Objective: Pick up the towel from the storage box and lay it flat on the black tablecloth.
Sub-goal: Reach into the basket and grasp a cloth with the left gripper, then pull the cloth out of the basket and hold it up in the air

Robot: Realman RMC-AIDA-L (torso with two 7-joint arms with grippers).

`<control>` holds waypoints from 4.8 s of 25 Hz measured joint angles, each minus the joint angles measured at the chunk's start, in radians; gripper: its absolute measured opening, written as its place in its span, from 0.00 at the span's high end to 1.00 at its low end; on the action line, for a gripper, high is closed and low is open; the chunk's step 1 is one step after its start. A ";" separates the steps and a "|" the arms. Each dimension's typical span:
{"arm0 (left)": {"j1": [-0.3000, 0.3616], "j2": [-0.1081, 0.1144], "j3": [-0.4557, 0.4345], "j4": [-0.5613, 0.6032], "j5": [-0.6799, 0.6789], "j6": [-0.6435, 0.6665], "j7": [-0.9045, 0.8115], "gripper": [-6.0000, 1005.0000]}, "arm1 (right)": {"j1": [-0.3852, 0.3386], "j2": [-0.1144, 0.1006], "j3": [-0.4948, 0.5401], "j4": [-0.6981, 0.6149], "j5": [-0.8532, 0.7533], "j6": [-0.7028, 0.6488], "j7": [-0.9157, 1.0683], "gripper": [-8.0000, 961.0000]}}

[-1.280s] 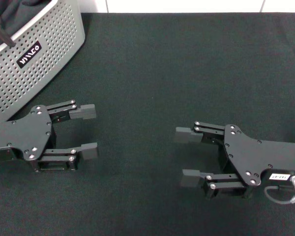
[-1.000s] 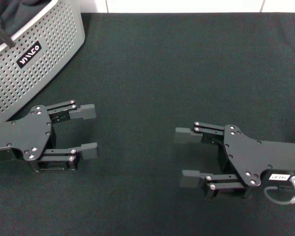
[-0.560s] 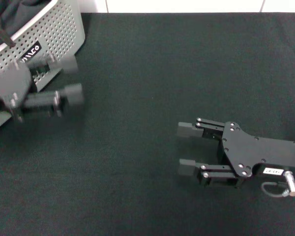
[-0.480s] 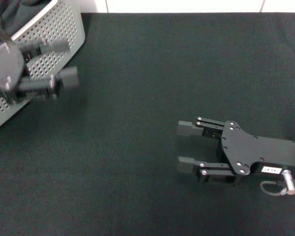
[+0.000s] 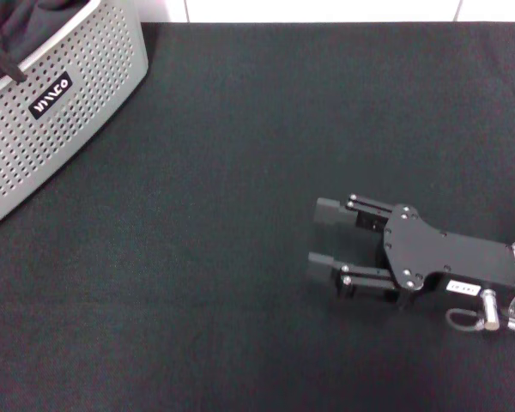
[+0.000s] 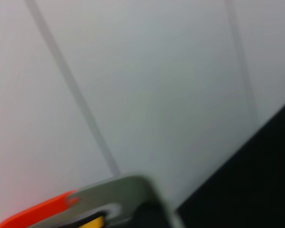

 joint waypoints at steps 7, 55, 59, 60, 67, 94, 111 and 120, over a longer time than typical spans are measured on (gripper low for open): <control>0.007 0.004 -0.113 0.101 0.115 -0.004 0.013 0.14 | 0.005 -0.002 0.043 0.000 0.000 0.016 -0.019 0.20; 0.049 -0.011 0.096 -0.031 -0.062 -0.318 -0.105 0.84 | -0.033 0.006 0.095 -0.012 0.001 0.074 -0.074 0.21; 0.074 -0.007 0.096 -0.027 -0.363 -0.262 -0.106 0.96 | -0.042 0.012 0.137 -0.025 0.001 0.079 -0.205 0.21; 0.075 -0.007 0.096 -0.026 -0.438 -0.243 -0.107 0.96 | -0.047 0.013 0.142 -0.036 -0.001 0.082 -0.260 0.21; 0.076 -0.009 0.129 -0.029 -0.727 -0.173 -0.185 0.97 | -0.194 0.017 0.143 -0.310 0.002 0.281 -0.932 0.21; 0.024 -0.020 0.577 -0.479 -0.710 -0.252 0.057 0.97 | -0.208 0.018 -0.150 -0.514 0.439 0.153 -1.806 0.28; 0.018 -0.019 0.686 -0.515 -0.765 -0.338 0.114 0.97 | -0.107 0.018 -0.139 -0.524 0.456 0.284 -1.808 0.32; 0.022 -0.020 0.689 -0.543 -0.775 -0.339 0.115 0.97 | -0.101 0.018 -0.133 -0.527 0.463 0.281 -1.808 0.35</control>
